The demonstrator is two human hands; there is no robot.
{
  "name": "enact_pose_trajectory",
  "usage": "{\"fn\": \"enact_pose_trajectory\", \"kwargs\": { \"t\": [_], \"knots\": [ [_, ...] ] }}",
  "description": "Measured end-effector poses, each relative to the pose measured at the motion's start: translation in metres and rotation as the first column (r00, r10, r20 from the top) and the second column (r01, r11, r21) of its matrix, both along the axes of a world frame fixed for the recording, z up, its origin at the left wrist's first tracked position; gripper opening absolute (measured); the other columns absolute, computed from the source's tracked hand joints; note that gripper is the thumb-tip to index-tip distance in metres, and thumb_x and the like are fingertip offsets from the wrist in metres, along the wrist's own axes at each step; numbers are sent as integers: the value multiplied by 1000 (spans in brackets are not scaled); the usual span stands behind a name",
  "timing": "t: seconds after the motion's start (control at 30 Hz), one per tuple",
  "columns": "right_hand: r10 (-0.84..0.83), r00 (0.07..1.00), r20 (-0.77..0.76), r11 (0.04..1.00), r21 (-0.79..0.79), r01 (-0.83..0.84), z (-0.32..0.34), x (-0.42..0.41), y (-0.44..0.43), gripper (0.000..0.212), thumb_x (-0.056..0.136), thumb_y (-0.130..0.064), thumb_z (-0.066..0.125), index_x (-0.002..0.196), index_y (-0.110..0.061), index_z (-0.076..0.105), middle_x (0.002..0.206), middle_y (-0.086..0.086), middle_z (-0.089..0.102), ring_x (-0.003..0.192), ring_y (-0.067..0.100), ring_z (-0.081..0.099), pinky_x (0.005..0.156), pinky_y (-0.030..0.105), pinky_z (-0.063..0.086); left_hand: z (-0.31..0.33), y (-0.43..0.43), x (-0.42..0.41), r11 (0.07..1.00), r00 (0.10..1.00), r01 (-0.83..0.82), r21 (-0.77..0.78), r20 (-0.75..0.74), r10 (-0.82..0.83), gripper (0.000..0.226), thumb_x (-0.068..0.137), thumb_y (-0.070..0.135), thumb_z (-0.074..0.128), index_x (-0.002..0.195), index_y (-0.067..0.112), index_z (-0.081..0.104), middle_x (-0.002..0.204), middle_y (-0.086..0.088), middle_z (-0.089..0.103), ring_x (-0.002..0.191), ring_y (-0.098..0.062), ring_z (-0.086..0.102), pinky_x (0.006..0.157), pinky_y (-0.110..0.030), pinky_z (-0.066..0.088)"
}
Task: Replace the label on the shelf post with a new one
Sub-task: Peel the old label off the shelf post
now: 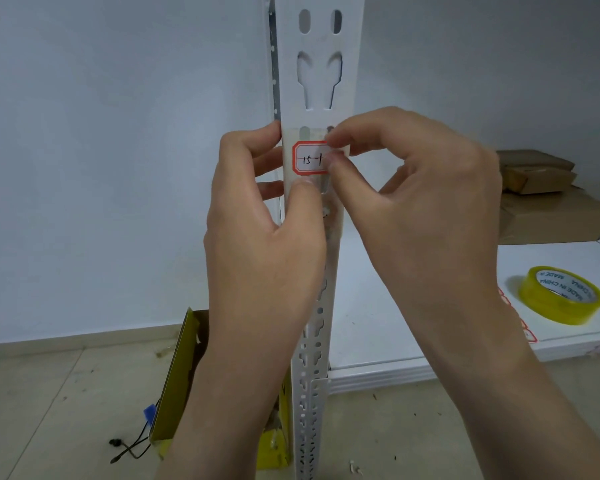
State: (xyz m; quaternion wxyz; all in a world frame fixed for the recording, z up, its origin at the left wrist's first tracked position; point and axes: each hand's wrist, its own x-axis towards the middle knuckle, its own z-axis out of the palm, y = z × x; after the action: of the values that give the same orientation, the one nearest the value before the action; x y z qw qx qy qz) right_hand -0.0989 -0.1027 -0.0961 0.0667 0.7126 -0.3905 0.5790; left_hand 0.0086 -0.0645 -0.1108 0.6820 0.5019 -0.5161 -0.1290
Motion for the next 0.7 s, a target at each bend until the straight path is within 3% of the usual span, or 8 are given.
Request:
{"fn": "enact_pose_trajectory", "kwargs": {
  "t": [0.17,0.3,0.4,0.7],
  "knots": [
    [-9,1000,-10,999,45,10,1,2,1,10,93,-40,66,99,-33,71,99,-12,71,73,11,61,65,40,56,1,0,0,1000,1000,-6,-1,3,6,32,98,22,62,126,35,54,116,22,66,100,-2,65,80,-28,60],
    [-8,1000,13,999,35,7,1,1,1,11,93,-39,69,102,-33,70,98,-13,72,69,7,58,62,36,56,0,0,0,1000,1000,-5,8,12,5,33,98,23,62,128,35,53,117,22,65,101,-2,64,78,-25,61],
    [10,1000,3,999,35,-10,0,1,0,12,94,-39,67,104,-34,72,100,-12,73,78,9,64,65,40,57,0,0,0,1000,1000,-6,1,11,6,33,98,24,62,127,35,53,117,22,65,101,0,64,79,-26,61],
    [21,999,25,999,37,-22,-1,0,-1,11,93,-38,69,103,-34,72,99,-14,72,67,3,53,61,34,55,-1,0,-1,1000,1000,-8,-1,10,8,33,98,23,62,127,37,53,117,23,65,100,1,64,78,-28,62]
  ]
}}
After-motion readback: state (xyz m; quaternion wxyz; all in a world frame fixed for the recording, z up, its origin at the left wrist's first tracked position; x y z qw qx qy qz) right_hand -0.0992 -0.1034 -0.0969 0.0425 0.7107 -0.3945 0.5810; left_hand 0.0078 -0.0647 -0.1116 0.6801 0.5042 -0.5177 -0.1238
